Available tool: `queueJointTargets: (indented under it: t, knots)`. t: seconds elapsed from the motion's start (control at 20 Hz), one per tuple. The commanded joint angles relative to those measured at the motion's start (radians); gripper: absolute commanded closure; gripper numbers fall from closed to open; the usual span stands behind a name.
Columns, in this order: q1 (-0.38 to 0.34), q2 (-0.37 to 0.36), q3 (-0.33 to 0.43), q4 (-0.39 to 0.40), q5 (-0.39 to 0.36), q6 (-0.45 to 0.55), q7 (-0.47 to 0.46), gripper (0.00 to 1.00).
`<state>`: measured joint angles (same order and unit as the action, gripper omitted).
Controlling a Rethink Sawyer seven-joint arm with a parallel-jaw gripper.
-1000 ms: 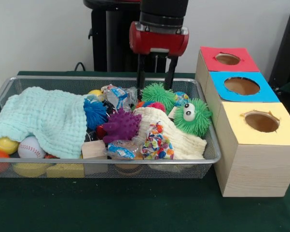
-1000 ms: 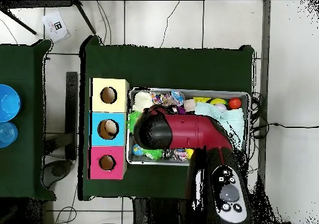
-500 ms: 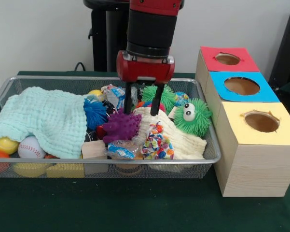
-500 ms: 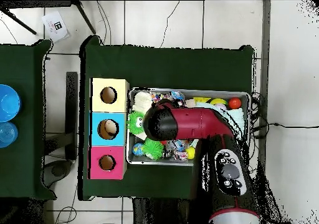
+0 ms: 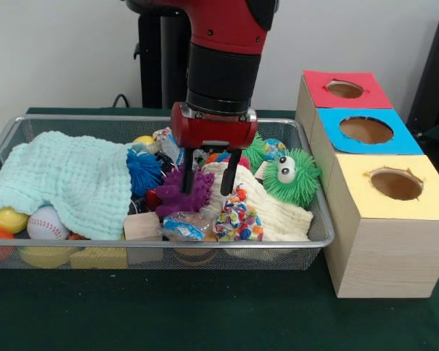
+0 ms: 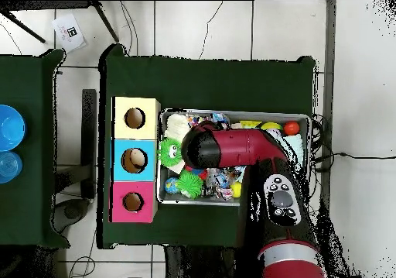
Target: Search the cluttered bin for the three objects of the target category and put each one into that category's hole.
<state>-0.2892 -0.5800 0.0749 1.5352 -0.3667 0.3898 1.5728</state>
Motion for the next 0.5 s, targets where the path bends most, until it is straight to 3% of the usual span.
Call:
queueJointTargets:
  t: [0.05,0.5]
  knots:
    - [-0.017,0.060,0.068,-0.053,-0.060,-0.006,-0.009,0.00]
    - [-0.012,0.096,0.062,-0.087,-0.060,0.005,-0.007,0.00]
